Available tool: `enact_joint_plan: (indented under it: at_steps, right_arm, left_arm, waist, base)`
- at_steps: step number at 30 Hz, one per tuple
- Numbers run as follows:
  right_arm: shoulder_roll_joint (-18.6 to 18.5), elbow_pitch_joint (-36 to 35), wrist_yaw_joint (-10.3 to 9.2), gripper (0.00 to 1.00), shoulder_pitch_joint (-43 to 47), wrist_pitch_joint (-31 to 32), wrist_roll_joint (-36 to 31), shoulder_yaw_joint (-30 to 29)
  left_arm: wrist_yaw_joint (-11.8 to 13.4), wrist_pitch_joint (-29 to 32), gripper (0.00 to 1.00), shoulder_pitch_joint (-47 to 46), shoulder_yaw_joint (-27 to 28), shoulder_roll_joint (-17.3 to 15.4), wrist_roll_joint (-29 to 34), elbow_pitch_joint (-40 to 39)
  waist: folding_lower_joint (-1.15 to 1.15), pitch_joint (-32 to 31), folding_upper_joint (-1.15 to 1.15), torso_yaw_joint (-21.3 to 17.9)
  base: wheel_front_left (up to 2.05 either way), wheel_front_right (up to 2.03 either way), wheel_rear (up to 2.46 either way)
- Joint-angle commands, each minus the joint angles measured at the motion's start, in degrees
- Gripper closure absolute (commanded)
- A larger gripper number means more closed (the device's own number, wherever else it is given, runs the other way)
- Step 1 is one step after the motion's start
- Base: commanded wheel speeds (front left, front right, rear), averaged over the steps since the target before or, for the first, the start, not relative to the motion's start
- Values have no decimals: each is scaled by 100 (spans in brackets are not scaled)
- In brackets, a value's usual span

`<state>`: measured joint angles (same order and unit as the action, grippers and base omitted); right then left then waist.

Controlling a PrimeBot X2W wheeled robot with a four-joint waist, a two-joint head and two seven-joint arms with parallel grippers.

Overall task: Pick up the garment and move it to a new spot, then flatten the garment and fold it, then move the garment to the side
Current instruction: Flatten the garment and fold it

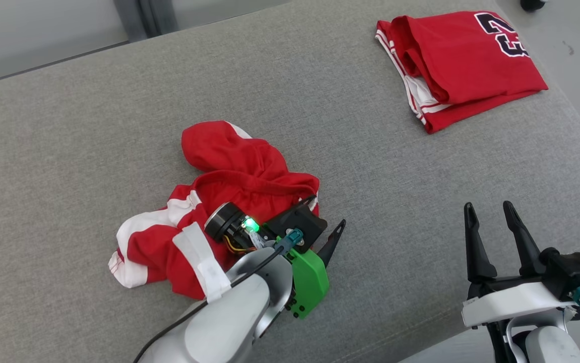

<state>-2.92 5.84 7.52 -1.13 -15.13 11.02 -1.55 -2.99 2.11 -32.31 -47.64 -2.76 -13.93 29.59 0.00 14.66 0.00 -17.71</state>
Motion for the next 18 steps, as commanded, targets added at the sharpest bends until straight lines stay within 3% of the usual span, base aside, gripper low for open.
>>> enact_joint_plan:
  at_steps: [1, 5, 6, 7, 18]
  right_arm:
    - [3, -10, -6, 0, -68, 0, 71, 11]
    - [3, -26, -7, 0, -90, 0, 114, 45]
    - [2, -38, -6, 0, -86, 0, 117, 52]
    - [2, -51, -7, 0, -79, 0, 115, 45]
    - [2, -43, -6, 0, -12, 0, 112, -8]
  left_arm:
    - [68, 47, 0, -91, -30, -31, -57, 65]
    - [151, 43, 0, -214, -33, -27, -149, 271]
    - [157, 25, 64, -226, -39, -27, -161, 328]
    - [164, 21, 97, -236, -37, -27, -179, 360]
    - [298, 313, 100, -373, -59, -30, -308, 732]
  waist:
    - [0, 95, 0, -105]
    - [0, 114, 0, -163]
    - [0, 113, 0, -179]
    - [0, 111, 0, -189]
    - [0, -39, 0, -157]
  base:
    - [0, 0, 0]
    - [0, 0, 0]
    - [0, 0, 0]
    - [0, 0, 0]
    - [0, 0, 0]
